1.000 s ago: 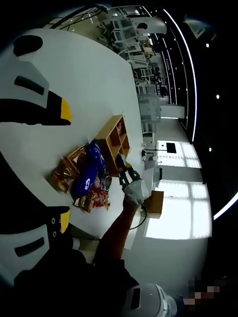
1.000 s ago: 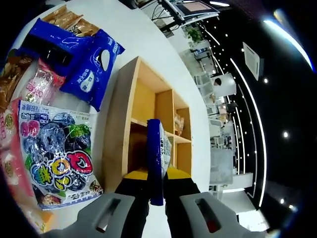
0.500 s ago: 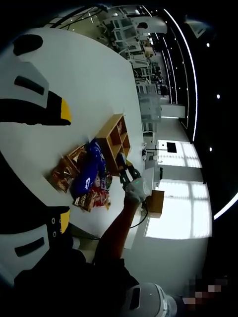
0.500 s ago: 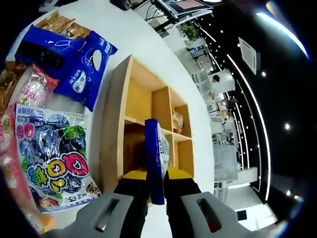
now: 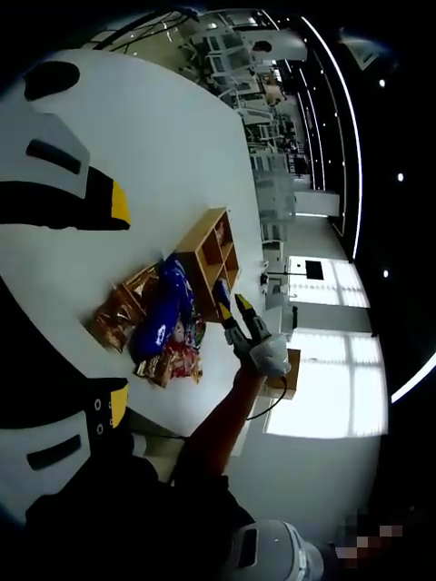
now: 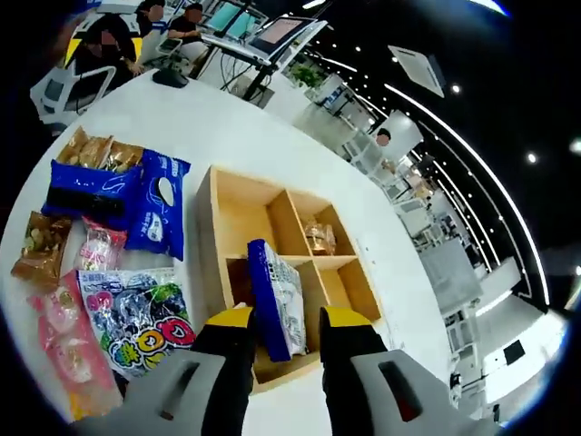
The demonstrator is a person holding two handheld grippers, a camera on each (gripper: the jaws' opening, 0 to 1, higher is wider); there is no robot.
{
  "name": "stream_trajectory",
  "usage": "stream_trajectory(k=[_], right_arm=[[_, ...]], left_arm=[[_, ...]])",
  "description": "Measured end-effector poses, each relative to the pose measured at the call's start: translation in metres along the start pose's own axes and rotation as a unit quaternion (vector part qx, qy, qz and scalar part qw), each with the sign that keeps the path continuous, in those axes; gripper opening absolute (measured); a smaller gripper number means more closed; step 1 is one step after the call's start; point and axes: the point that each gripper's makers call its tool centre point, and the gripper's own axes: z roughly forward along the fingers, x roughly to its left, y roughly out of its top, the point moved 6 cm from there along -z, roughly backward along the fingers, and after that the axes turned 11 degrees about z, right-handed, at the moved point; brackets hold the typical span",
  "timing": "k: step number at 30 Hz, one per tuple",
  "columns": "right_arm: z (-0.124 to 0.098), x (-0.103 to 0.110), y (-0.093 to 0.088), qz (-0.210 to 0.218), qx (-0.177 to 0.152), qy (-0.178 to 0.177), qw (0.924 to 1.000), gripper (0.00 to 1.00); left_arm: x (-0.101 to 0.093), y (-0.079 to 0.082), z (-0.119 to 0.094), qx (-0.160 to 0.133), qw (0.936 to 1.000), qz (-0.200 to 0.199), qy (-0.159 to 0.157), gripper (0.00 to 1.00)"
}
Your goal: Pick up the scattered marshmallows, QQ candies, Oreo cookies, and mixed nuts on the table and sort them into separate containers
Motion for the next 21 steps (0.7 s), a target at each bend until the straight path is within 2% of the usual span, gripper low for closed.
stream_trajectory(k=[6,9,12,15,21], right_arm=[[-0.011,0.01,0.005,0.044,-0.025,0.032,0.9982,0.24],[-0.015,0.014,0.009,0.065,-0.046,0.04,0.996,0.24],[-0.013,0.013,0.01,0.069,-0.053,0.04,0.9954,0.21],[-0.008,0.011,0.009,0.067,-0.049,0.035,0.9959,0.21],[-0.001,0.005,-0.003,0.067,-0.019,0.019,0.9974,0.18]], left_arm=[[-0.001,0.002,-0.001,-0.001,1.0,0.003,0.001,0.7],[-0.001,0.002,-0.002,0.0,1.0,0.003,0.002,0.7],[-0.002,0.003,-0.001,-0.001,1.0,0.004,0.0,0.7],[-0.003,0.003,-0.002,-0.001,1.0,0.005,0.0,0.7],[-0.001,0.002,-0.005,-0.001,1.0,0.003,0.004,0.7]])
